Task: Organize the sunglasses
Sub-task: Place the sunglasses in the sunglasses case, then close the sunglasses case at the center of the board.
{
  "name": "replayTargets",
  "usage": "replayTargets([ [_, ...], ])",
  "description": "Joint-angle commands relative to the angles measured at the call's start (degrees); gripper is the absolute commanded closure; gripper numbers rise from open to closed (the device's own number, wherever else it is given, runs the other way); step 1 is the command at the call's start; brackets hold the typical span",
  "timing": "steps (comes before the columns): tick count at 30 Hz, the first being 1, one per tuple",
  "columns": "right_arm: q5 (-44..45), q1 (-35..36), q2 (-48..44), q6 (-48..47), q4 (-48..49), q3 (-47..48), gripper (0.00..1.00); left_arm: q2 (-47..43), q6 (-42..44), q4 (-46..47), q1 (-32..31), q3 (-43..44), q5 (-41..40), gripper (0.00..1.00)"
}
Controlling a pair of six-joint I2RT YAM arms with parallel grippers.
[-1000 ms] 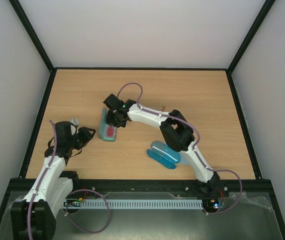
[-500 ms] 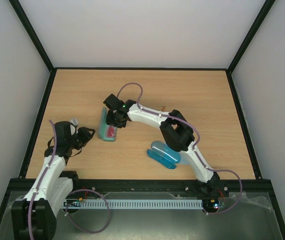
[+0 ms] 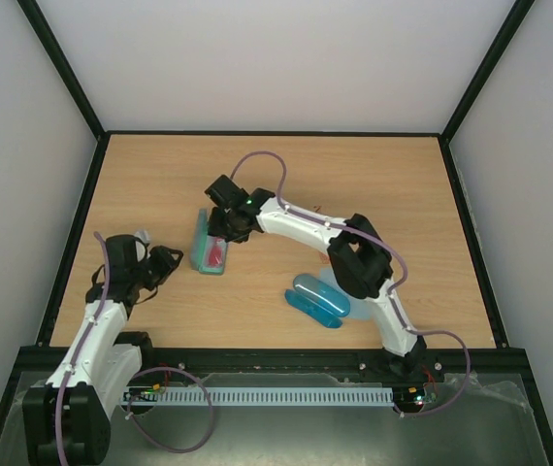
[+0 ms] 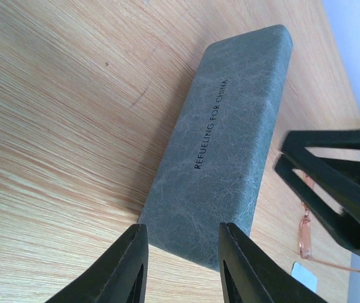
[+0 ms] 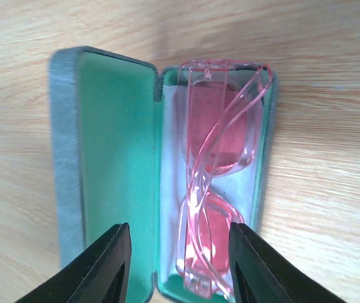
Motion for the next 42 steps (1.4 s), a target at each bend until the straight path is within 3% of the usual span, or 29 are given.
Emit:
replayTargets([
  [1, 2.9, 0.1, -7.8, -3.1, -0.9, -4.6, 0.56, 0.6, 0.4, -0.5, 0.5, 2.6, -1.1, 0.66],
  [7, -2.9, -4.4, -14.9, -3.5, 7.5, -21.5, 0.78, 5.0, 0.1, 1.0, 0.6, 6.7, -2.8, 0.66],
  [10, -7.3, -6.8, -15.0, -4.0, 11.2, -25.7, 0.83, 7.2, -0.1, 2.3, 0.6, 8.2, -3.7, 0.66],
  [22, -13.3, -6.9, -5.8, -6.4, 13.6, -20.0, 0.85, 17.8, -1.9, 9.8, -2.7, 11.3, -4.3, 0.72],
  [30, -15.0, -6.8, -4.2, -6.1, 14.5, -18.1, 0.85, 20.5, -4.7, 11.2, -11.0, 13.0, -9.4, 0.72],
  [42, -13.2, -6.8, -3.9, -6.2, 13.3, -17.9, 0.88, 21.6, -5.1, 12.5, -12.6, 13.3, -10.6, 0.73],
])
